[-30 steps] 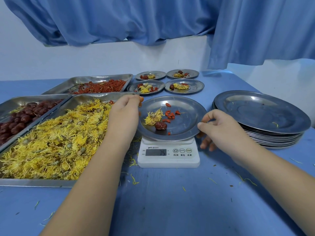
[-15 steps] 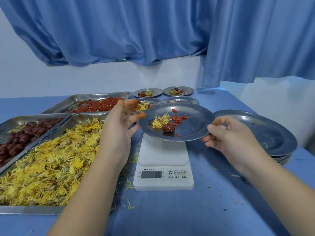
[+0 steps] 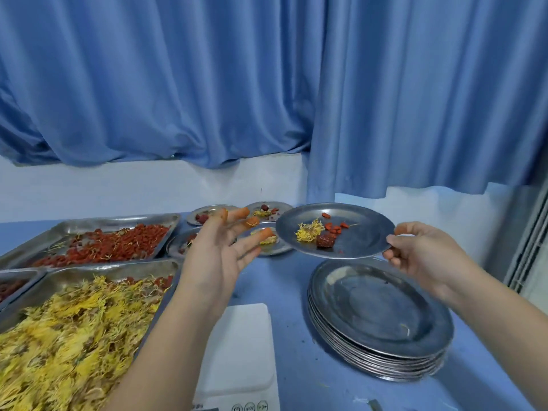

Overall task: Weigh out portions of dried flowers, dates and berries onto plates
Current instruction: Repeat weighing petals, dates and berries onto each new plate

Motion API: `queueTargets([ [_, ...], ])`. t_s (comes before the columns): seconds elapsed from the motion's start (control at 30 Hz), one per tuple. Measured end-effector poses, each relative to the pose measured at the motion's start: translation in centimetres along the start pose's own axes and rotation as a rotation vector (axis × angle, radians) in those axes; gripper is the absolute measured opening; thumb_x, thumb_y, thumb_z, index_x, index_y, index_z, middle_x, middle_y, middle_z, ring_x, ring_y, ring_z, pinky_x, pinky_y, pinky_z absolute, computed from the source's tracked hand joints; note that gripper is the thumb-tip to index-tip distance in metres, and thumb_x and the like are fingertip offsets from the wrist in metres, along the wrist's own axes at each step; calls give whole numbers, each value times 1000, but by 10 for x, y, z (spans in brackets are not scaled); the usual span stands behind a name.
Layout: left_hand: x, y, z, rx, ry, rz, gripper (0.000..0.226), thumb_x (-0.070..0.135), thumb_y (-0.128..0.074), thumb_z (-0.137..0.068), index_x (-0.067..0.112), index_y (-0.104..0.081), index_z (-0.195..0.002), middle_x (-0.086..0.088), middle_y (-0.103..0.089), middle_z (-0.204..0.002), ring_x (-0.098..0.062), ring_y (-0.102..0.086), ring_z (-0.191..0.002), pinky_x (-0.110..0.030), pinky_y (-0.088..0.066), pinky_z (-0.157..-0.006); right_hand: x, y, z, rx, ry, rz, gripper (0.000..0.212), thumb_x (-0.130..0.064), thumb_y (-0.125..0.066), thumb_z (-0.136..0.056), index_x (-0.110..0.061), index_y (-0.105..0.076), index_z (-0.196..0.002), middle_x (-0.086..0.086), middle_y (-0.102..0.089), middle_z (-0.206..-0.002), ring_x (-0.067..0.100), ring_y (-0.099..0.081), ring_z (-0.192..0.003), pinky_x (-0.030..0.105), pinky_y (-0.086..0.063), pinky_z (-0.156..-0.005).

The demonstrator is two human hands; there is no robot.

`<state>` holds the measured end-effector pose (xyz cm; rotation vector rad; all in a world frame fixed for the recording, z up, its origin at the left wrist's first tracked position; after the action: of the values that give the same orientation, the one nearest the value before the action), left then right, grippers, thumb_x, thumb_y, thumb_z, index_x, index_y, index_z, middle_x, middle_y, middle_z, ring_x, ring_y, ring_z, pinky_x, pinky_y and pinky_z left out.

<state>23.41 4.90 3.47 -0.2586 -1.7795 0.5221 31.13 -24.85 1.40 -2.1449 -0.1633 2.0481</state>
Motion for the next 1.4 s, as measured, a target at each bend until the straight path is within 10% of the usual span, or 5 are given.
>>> queueTargets([
  [0.57, -9, -25, -42, -146, 128, 312, 32, 39, -47, -95, 13, -65, -99, -12, -70, -102, -40, -66, -109, -50, -45, -98, 50, 41, -115, 382, -208, 256, 12, 10, -46, -88, 1, -53, -84, 16, -55, -66, 15, -42, -49, 19, -36, -39],
  [1.4, -17, -7, -70, -57, 138, 471, 46, 45, -49, -83, 14, -68, -111, -14, -72, -112, -37, -70, -100, -49, -46, -85, 88, -51, -256, 354, -357, 237, 14, 7, -44, -89, -2, -48, -80, 13, -53, -77, 25, -54, -55, 24, -48, -33],
])
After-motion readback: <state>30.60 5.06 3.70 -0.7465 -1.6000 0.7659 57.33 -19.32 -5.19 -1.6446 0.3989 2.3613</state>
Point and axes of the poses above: each hand's wrist, its own z-axis away from the middle knuckle, its own y-axis out of the back of the hand, x = y × z, the point moved 7 cm from there along -z, towards the middle knuckle
